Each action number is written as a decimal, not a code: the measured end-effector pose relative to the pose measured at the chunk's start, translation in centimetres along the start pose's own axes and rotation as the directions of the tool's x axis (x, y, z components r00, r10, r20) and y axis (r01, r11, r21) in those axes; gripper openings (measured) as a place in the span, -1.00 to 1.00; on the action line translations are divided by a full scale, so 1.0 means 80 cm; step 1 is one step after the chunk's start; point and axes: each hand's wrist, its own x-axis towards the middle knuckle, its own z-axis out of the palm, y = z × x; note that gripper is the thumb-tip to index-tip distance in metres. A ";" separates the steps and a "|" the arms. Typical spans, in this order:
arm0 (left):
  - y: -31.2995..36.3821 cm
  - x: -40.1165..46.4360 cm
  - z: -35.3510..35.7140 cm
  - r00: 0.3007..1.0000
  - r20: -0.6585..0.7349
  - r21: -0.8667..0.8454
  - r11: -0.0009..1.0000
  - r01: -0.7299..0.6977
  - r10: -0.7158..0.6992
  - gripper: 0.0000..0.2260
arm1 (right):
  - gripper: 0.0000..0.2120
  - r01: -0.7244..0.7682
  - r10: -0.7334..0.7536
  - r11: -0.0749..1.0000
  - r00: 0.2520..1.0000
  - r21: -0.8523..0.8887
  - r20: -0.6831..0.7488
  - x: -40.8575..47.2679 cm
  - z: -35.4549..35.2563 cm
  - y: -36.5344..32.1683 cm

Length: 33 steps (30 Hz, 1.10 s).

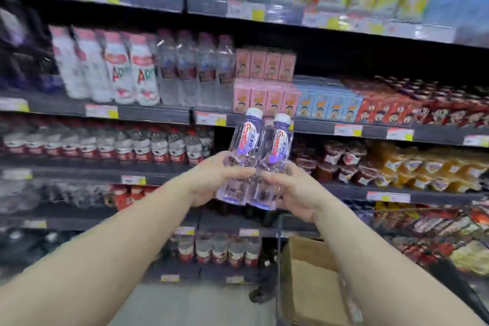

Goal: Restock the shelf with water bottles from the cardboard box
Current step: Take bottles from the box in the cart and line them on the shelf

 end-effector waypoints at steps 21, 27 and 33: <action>0.143 -0.353 -0.686 0.733 -0.617 0.191 0.958 -0.212 0.285 -0.01 | -0.67 0.297 -0.244 0.952 0.882 -0.074 0.403 0.293 0.721 -0.151; 0.185 -0.354 -0.800 0.681 -0.631 0.227 0.928 -0.296 0.372 0.00 | -0.82 0.365 -0.275 0.914 0.879 -0.179 0.391 0.378 0.800 -0.203; 0.240 -0.313 -0.875 0.669 -0.581 0.254 0.884 -0.392 0.463 -0.47 | -0.68 0.434 -0.353 0.880 0.870 -0.193 0.344 0.478 0.830 -0.273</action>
